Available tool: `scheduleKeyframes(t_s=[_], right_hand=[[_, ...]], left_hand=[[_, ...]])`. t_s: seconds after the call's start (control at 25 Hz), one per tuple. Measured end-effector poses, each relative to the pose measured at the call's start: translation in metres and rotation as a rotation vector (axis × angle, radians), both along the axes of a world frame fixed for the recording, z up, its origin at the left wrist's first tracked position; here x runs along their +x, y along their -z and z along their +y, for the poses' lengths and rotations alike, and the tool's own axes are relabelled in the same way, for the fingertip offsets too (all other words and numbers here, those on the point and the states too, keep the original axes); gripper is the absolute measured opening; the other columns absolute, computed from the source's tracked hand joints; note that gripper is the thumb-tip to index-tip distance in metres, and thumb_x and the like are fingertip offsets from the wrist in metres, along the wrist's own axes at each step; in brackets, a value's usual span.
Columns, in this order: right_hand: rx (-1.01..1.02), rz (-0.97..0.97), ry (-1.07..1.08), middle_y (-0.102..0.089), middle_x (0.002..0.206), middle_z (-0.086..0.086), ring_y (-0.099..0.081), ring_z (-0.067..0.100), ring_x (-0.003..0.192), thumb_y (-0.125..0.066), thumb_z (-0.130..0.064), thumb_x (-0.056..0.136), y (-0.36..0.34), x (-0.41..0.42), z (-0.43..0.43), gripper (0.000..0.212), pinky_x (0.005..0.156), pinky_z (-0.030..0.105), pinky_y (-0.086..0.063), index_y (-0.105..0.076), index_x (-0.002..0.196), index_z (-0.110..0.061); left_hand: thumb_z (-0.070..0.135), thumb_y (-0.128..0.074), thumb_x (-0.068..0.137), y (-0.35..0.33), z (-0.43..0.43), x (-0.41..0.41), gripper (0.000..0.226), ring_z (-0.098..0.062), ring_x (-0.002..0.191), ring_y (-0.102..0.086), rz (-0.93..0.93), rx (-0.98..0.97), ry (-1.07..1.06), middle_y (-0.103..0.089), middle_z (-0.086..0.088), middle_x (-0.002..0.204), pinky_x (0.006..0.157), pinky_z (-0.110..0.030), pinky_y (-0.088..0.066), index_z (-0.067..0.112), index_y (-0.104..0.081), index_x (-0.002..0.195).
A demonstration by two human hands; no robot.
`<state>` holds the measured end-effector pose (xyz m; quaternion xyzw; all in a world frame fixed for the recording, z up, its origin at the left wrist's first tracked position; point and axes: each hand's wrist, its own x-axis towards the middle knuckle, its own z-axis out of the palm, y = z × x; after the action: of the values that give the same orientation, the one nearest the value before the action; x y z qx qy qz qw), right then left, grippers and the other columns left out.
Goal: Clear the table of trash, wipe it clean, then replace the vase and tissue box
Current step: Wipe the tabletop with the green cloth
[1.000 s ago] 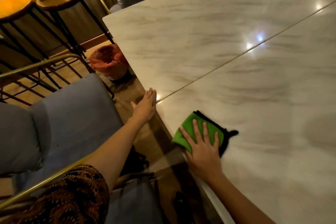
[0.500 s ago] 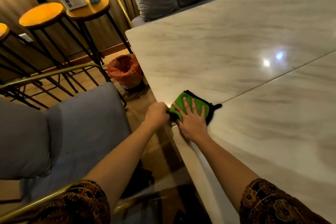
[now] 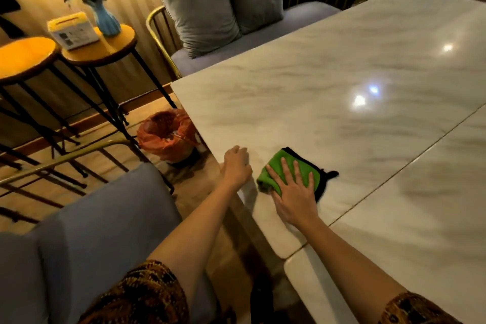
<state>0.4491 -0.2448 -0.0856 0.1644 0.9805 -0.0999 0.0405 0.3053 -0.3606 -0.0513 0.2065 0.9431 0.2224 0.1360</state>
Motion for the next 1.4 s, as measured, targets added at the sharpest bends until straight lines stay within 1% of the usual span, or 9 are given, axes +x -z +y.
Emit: scheduleKeyframes(t_s=[0.16, 0.28, 0.44, 0.52, 0.6, 0.96, 1.12, 1.28, 1.4], right_hand=[[0.008, 0.082, -0.061, -0.009, 0.160, -0.001, -0.013, 0.032, 0.146, -0.014, -0.061, 0.094, 0.009, 0.031, -0.029, 0.057, 0.113, 0.056, -0.008, -0.013, 0.149, -0.044], [0.084, 0.133, -0.147, -0.014, 0.160, -0.001, -0.012, 0.030, 0.146, -0.027, -0.059, 0.093, 0.013, 0.066, -0.049, 0.059, 0.109, 0.057, -0.012, -0.015, 0.149, -0.044], [0.079, 0.130, -0.173, -0.019, 0.159, 0.000, -0.018, 0.034, 0.144, -0.030, -0.059, 0.091, 0.013, 0.028, -0.050, 0.061, 0.107, 0.059, -0.014, -0.016, 0.148, -0.045], [0.036, 0.087, -0.182, -0.019, 0.158, 0.001, -0.019, 0.035, 0.143, -0.024, -0.062, 0.093, 0.009, -0.006, -0.046, 0.058, 0.109, 0.060, -0.014, -0.017, 0.148, -0.044], [0.037, 0.061, -0.210, -0.021, 0.158, 0.001, -0.021, 0.035, 0.143, -0.022, -0.063, 0.094, 0.009, -0.035, -0.041, 0.058, 0.111, 0.062, -0.019, -0.018, 0.148, -0.043], [0.010, 0.104, -0.353, -0.005, 0.159, -0.002, -0.001, 0.033, 0.144, -0.025, -0.063, 0.093, 0.014, -0.216, -0.038, 0.060, 0.111, 0.062, -0.003, -0.003, 0.147, -0.049], [0.035, 0.102, -0.326, -0.023, 0.157, 0.001, -0.018, 0.033, 0.142, -0.028, -0.062, 0.092, 0.015, -0.338, -0.050, 0.060, 0.107, 0.063, -0.015, -0.013, 0.148, -0.046], [0.010, 0.048, -0.280, -0.021, 0.157, 0.002, -0.017, 0.035, 0.143, -0.025, -0.060, 0.092, 0.007, -0.433, -0.069, 0.060, 0.107, 0.063, -0.016, -0.014, 0.148, -0.044], [-0.035, 0.026, -0.291, 0.001, 0.158, -0.002, 0.002, 0.033, 0.145, -0.015, -0.061, 0.093, 0.007, -0.475, -0.076, 0.058, 0.109, 0.058, 0.004, -0.001, 0.148, -0.046]], left_hand=[[0.030, -0.040, 0.098, 0.005, -0.036, -0.057, 0.061, -0.023, 0.147, 0.001, -0.144, -0.266, 0.019, -0.001, 0.003, 0.159, 0.111, -0.066, -0.008, 0.019, -0.010, 0.151], [0.031, -0.037, 0.100, 0.001, -0.046, -0.068, 0.066, -0.022, 0.147, 0.009, -0.222, -0.295, 0.135, 0.012, 0.001, 0.159, 0.113, -0.064, -0.009, 0.018, 0.003, 0.151], [0.024, -0.035, 0.099, -0.020, -0.040, -0.075, 0.046, -0.031, 0.136, -0.032, -0.142, -0.393, 0.140, -0.024, -0.004, 0.155, 0.107, -0.060, -0.022, 0.019, -0.031, 0.144], [0.021, -0.039, 0.094, -0.029, -0.032, -0.084, 0.033, -0.031, 0.111, -0.054, -0.016, -0.363, 0.065, -0.059, -0.008, 0.127, 0.095, -0.047, -0.035, 0.016, -0.060, 0.118], [0.015, -0.045, 0.088, -0.030, -0.021, -0.085, 0.028, -0.030, 0.096, -0.061, 0.009, -0.241, -0.005, -0.069, -0.012, 0.106, 0.083, -0.040, -0.046, 0.009, -0.070, 0.100], [0.009, -0.046, 0.092, -0.015, -0.044, -0.252, 0.031, -0.036, 0.119, -0.045, 0.070, -0.180, -0.135, -0.052, -0.017, 0.128, 0.094, -0.044, -0.042, 0.004, -0.057, 0.121], [0.001, -0.047, 0.085, -0.002, -0.052, -0.365, 0.017, -0.036, 0.110, -0.052, 0.076, 0.024, -0.162, -0.058, -0.015, 0.106, 0.078, -0.038, -0.041, 0.005, -0.063, 0.088], [0.007, -0.049, 0.090, 0.001, -0.065, -0.449, 0.030, -0.033, 0.116, -0.055, -0.130, 0.107, -0.186, -0.062, -0.016, 0.122, 0.095, -0.039, -0.046, 0.002, -0.064, 0.115], [0.016, -0.050, 0.095, 0.006, -0.067, -0.479, 0.029, -0.036, 0.105, -0.061, -0.416, 0.190, -0.236, -0.065, -0.022, 0.116, 0.082, -0.037, -0.051, -0.002, -0.065, 0.112]])
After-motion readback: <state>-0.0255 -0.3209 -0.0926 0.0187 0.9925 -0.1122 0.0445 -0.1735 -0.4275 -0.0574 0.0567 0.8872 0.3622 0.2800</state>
